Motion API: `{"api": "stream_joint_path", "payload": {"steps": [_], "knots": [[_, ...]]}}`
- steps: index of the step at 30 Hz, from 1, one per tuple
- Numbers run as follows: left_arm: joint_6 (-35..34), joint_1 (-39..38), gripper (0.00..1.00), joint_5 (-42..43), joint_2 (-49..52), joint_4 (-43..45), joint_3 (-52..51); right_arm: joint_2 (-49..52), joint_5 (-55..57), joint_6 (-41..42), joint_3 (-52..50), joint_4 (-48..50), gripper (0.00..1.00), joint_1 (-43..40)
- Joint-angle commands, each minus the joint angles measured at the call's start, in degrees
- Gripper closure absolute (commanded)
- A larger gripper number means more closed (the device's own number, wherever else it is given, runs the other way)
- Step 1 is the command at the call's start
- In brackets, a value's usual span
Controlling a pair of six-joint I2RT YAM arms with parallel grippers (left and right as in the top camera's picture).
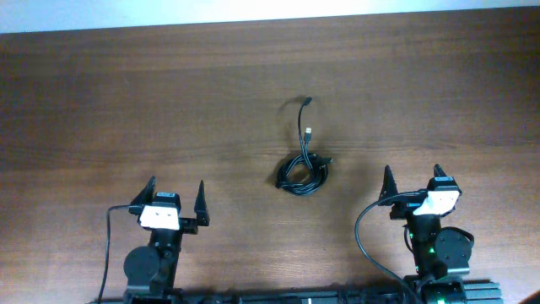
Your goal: Untangle cables
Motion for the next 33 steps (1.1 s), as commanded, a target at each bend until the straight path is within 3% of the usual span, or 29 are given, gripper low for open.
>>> {"api": "stream_joint_path", "payload": {"steps": [1,17,22,26,33], "knots": [[0.9,-0.13,0.01,-0.81,-0.28,0.11,-0.52,-0.37,1.33,0.44,-0.26,-0.42,0.01,0.57],[0.92,-0.13,0.02,-0.85,-0.28,0.46,-0.52,-0.37,1.33,0.44,-0.26,-0.42,0.01,0.57],[0.9,-0.13,0.01,-0.81,-0.28,7.23,-0.15,-0.37,1.33,0.44,-0.26,-0.42,0.01,0.57],[0.87,-0.13,0.01,-0.79,-0.28,3.69,3.54,-0.37,1.33,0.44,-0.26,-0.42,0.01,0.57],[0.81,-0.13,0.01,-0.79,-0.26,-10.97,13.42,-0.37,1.33,0.44,-0.26,-0.42,0.01,0.57]]}}
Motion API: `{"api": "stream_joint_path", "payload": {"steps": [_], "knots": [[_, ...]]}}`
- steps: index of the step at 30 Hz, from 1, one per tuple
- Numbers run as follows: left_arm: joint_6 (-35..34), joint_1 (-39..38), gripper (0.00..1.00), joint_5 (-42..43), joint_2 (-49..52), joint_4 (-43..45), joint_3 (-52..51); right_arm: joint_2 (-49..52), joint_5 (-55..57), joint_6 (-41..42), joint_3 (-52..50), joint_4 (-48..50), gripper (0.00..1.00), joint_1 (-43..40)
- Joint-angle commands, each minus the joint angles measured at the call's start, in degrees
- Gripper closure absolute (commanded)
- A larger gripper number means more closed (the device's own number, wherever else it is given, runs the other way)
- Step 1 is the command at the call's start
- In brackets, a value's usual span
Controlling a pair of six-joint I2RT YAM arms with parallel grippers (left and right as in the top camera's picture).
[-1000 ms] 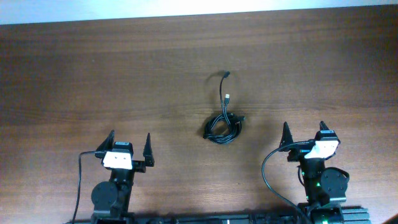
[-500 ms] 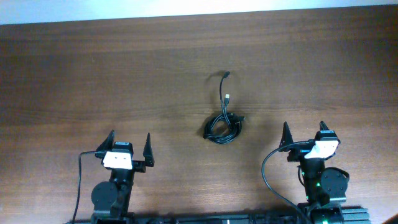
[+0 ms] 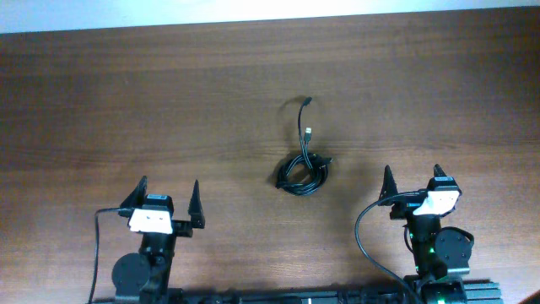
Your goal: Untangle cables
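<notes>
A small bundle of black cable (image 3: 302, 173) lies coiled on the table's middle, with two loose ends running up from it, one to a plug (image 3: 307, 102) and a shorter one to a plug (image 3: 310, 133). My left gripper (image 3: 167, 195) stands open at the front left, well away from the coil. My right gripper (image 3: 412, 178) stands open at the front right, a short way right of the coil and apart from it. Neither holds anything.
The brown wooden table (image 3: 126, 101) reaches to a pale wall strip at the far edge. Each arm's own black lead (image 3: 363, 232) loops beside its base at the front edge.
My left gripper has shifted a little to the left and its arm base with it. The right gripper and the cable coil have not moved.
</notes>
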Motion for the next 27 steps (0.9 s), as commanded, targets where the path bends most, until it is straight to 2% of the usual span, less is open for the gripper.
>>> {"api": "stream_joint_path", "payload": {"steps": [1,5,9,17,20,25,27], "knots": [[0.22,-0.13,0.01,-0.57,-0.26,-2.82,4.55,-0.37,1.33,0.46,-0.26,-0.39,0.01,0.57],[-5.38,-0.13,0.01,-0.55,1.86,-2.86,6.82,-0.37,1.33,0.46,-0.26,-0.39,0.01,0.57],[-6.32,-0.13,0.01,1.42,6.95,-2.91,10.21,-0.37,1.33,0.46,-0.26,-0.39,0.01,0.57],[-6.32,-0.13,0.02,5.25,26.97,-3.63,19.26,-0.37,1.33,0.46,-0.26,-0.39,0.01,0.57],[-6.29,-0.13,0.01,6.03,36.13,-9.53,24.94,-0.37,1.33,0.48,-0.26,-0.39,0.02,0.57],[-6.29,-0.15,0.01,15.3,51.3,-20.52,36.5,-0.37,1.33,0.46,-0.26,-0.37,0.01,0.57],[-6.29,-0.17,0.01,22.38,55.74,-21.55,39.5,-0.37,1.33,0.46,-0.26,-0.39,0.01,0.57]]}}
